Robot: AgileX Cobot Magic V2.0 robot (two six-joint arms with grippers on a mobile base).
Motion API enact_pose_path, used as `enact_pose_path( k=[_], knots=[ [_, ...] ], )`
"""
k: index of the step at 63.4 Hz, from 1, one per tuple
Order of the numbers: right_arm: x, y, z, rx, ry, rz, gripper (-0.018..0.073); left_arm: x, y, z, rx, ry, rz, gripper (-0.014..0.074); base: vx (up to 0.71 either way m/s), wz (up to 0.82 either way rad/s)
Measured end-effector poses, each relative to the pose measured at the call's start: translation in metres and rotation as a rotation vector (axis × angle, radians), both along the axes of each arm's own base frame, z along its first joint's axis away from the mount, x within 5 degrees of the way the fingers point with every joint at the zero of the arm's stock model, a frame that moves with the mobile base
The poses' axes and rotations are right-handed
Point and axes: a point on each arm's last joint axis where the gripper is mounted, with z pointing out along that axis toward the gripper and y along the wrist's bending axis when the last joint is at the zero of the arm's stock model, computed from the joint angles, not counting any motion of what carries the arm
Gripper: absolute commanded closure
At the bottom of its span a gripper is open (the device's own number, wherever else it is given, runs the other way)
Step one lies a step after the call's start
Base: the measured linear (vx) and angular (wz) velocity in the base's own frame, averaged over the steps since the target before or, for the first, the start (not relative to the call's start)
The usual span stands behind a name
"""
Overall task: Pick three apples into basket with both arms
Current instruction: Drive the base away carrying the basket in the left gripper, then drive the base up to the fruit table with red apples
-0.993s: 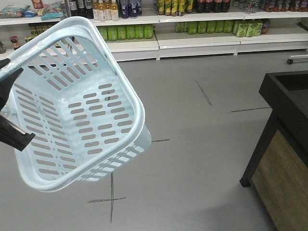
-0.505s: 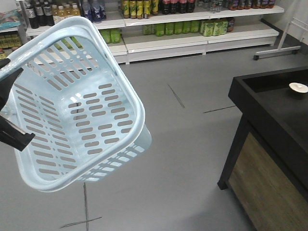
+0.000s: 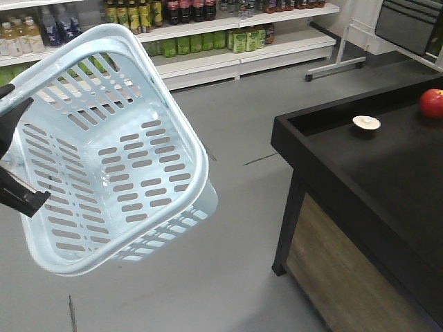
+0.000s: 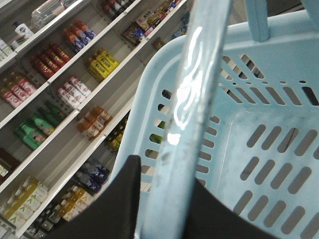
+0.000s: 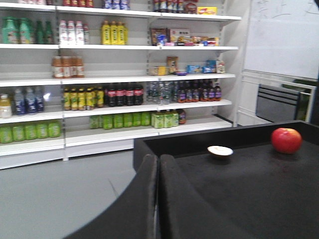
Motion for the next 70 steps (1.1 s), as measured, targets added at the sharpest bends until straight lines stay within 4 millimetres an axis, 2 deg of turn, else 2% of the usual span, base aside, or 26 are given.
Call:
enact_pose_path(
  k=[70],
  knots=[
    [0.0000, 0.0000, 0.0000, 0.000, 0.000, 0.000, 0.0568, 0.0000, 0.0000, 0.0000, 0.000, 0.000, 0.000, 0.0604, 0.11, -0.32]
  ],
)
